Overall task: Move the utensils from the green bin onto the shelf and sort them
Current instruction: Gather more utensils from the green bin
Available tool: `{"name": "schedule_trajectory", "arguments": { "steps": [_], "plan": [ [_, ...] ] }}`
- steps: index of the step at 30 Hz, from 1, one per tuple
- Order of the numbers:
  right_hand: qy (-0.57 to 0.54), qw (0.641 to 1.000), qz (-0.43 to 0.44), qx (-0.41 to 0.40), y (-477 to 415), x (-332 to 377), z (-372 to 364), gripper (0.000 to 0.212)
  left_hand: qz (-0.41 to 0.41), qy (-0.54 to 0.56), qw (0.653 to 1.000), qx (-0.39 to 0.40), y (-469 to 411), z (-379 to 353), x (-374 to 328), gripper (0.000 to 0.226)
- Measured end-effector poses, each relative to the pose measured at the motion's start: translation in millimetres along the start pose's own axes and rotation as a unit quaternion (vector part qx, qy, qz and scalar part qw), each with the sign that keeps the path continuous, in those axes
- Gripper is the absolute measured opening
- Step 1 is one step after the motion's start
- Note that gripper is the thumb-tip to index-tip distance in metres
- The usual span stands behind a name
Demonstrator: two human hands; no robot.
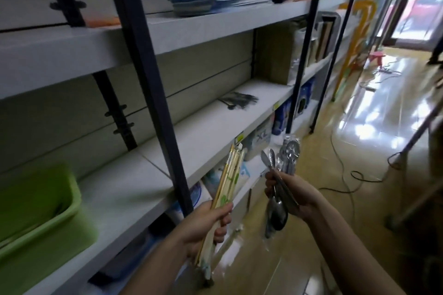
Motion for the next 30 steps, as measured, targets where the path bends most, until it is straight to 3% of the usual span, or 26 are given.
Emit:
{"name": "schedule_trajectory", "arguments": {
  "steps": [16,22,30],
  "plan": [
    [0.004,0.997,-0.026,-0.079,-205.7,128.6,62.4,0.031,-0.050,0.038,0.998,-0.008,-245.4,-48.1,-126.5,0.011],
    [0.014,0.995,-0.027,-0.095,-289.5,169.6,66.9,0.027,-0.066,0.041,0.994,-0.077,-317.0,-37.6,-170.1,0.013],
    [0.055,0.994,-0.081,-0.050,-392.2,188.2,44.7,0.022,-0.080,0.038,0.972,-0.217,-365.6,-1.1,-197.6,0.010]
  ]
}}
Point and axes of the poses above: each hand's wrist, its own y-axis away from the middle knuckle, its own z-axis out of the back of the hand, x = y × z, the point moved 5 cm from there along -y, towards the middle knuckle, and after that the axes turned 5 degrees about -x, right-handed, at the moved point
